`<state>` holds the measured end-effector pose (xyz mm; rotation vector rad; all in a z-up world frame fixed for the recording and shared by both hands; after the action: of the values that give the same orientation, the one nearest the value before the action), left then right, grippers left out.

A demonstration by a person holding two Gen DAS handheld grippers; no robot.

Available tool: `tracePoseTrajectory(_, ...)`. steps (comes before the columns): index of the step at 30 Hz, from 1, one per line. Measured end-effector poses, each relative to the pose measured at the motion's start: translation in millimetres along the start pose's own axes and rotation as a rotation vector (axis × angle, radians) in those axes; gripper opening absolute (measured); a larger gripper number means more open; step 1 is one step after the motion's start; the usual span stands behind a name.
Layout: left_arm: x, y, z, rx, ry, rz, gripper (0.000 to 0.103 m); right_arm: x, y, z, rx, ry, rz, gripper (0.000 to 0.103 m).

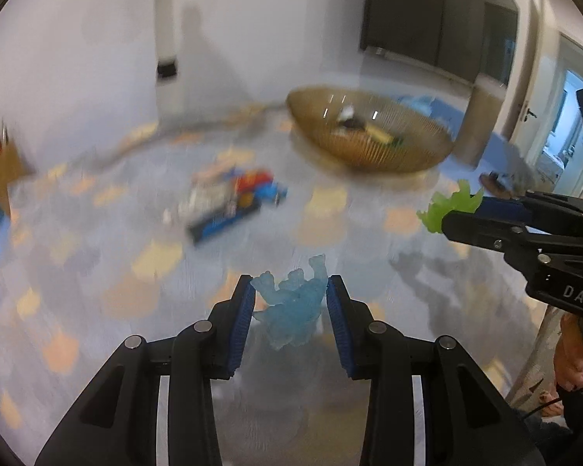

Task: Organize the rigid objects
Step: 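Carry the blue figure and lime-green frog into the amber bowl and release both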

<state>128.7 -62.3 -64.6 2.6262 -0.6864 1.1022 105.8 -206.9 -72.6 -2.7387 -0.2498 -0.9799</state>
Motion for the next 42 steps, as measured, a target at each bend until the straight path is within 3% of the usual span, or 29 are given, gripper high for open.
tracePoseTrajectory(11,131,32,-37,-0.022,0.214,0.111,0.035,84,82,-80,-0.067,0.225,0.152,0.027)
tracePoseTrajectory(15,172,44,-22,0.011,0.259,0.143,0.035,116,117,-94,-0.117,0.291,0.208,0.027)
tracePoseTrajectory(18,189,53,8,-0.02,0.233,0.121,0.035,126,138,-83,-0.163,0.287,0.25,0.027)
tracePoseTrajectory(21,187,60,42,-0.054,0.177,0.081,0.035,119,155,-57,-0.226,0.242,0.274,0.027)
tracePoseTrajectory(24,171,67,77,-0.088,0.111,0.044,0.035,105,169,-22,-0.205,0.164,0.313,0.027)
tracePoseTrajectory(28,161,75,107,-0.107,0.049,0.028,0.036,88,189,9,-0.253,0.094,0.361,0.027)
tracePoseTrajectory(30,163,74,106,-0.095,0.079,0.016,0.046,85,195,18,-0.203,0.082,0.393,0.031)
tracePoseTrajectory(31,164,74,103,-0.09,0.09,0.012,0.071,84,199,22,-0.188,0.066,0.407,0.041)
tracePoseTrajectory(32,164,72,98,-0.089,0.101,0.009,0.086,82,203,23,-0.195,0.051,0.417,0.045)
tracePoseTrajectory(35,159,61,80,-0.087,0.131,0.003,0.086,74,207,9,-0.221,0.075,0.438,0.047)
tracePoseTrajectory(42,122,6,27,-0.045,0.123,-0.099,0.086,62,190,-13,-0.143,0.077,0.481,0.048)
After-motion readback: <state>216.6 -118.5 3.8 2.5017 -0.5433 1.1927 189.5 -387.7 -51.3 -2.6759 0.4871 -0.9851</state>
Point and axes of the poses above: each gripper's, at about its wrist camera, not at the fingertips, and z roughly the way its jaws point, y to its right, x to its top, the point moved 5 cm from there along z, roughly the way its jaws point, and after that the axes turned 1 degree about x, right-handed, at the moved point
